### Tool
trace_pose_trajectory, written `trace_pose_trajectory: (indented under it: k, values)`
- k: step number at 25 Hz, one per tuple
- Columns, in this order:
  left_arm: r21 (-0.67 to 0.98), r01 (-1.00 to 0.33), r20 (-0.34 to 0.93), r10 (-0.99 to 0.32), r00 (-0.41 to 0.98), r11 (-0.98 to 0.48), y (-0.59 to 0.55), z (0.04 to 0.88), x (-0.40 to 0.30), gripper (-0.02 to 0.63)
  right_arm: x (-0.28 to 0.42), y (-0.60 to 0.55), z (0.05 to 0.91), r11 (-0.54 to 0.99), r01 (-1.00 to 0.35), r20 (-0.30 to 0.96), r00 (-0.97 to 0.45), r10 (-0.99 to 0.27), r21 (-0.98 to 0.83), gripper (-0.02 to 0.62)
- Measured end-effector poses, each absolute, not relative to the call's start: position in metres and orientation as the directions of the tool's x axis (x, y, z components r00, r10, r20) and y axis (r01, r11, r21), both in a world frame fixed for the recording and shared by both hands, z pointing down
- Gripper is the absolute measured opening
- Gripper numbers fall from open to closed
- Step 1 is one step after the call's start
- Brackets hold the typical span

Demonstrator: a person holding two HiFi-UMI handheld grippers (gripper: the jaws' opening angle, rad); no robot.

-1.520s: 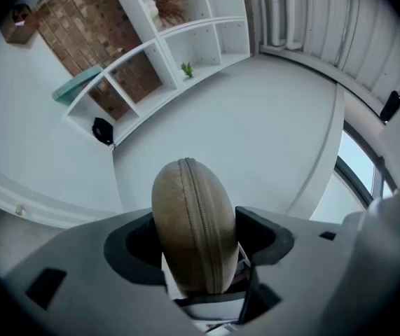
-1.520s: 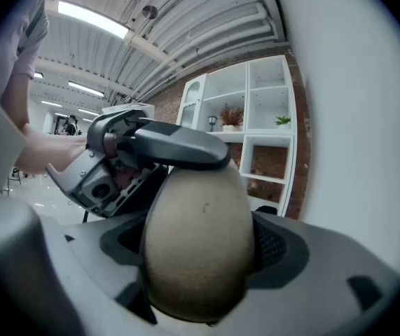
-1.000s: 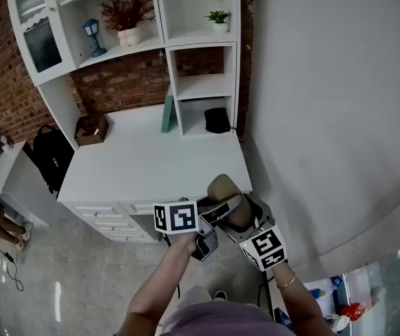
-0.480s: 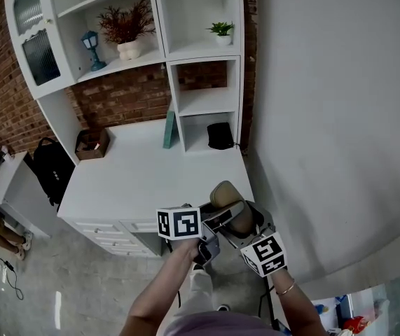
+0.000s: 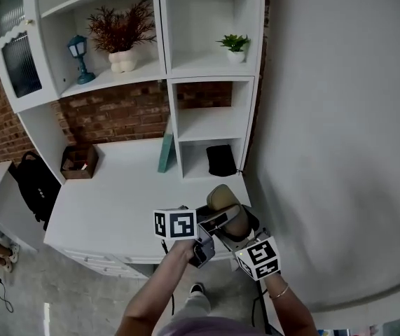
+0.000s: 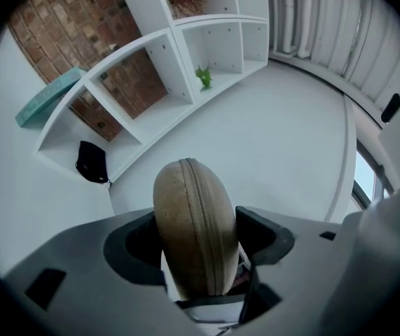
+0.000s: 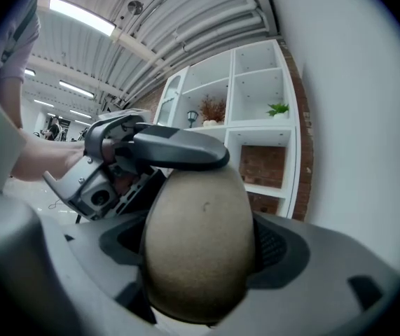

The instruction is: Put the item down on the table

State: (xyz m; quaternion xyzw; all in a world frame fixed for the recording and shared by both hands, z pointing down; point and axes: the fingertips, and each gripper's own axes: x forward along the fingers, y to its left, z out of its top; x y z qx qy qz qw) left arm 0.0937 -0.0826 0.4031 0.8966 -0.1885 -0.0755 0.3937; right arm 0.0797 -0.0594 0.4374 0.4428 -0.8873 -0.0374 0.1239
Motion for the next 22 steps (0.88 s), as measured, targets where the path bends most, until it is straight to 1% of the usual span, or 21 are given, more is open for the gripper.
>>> trace_pose_trajectory:
  k: [5, 9, 15, 22]
  values:
    - [0.729, -0.259, 0.002, -0.377, 0.926, -0.634, -0.146, 0.39, 0.078, 0.304, 0.063, -0.123, 0.424, 0.574, -0.803, 0.163, -0.552, -0.818, 0.163, 0.41]
    - [0.723, -0.233, -0.018, -0.355, 0.935, -0.651, -0.182, 0.38, 0.069, 0.304, 0.054, -0.161, 0.414, 0.549, -0.814, 0.151, -0.528, -0.836, 0.189, 0.408]
    - [0.719, -0.213, -0.035, -0.34, 0.94, -0.661, -0.221, 0.37, 0.058, 0.304, 0.043, -0.2, 0.404, 0.528, -0.829, 0.143, -0.509, -0.849, 0.187, 0.408]
    - [0.725, -0.217, -0.039, -0.353, 0.935, -0.654, -0.254, 0.366, 0.048, 0.304, 0.034, -0.233, 0.399, 0.533, -0.829, 0.141, -0.515, -0.845, 0.166, 0.405]
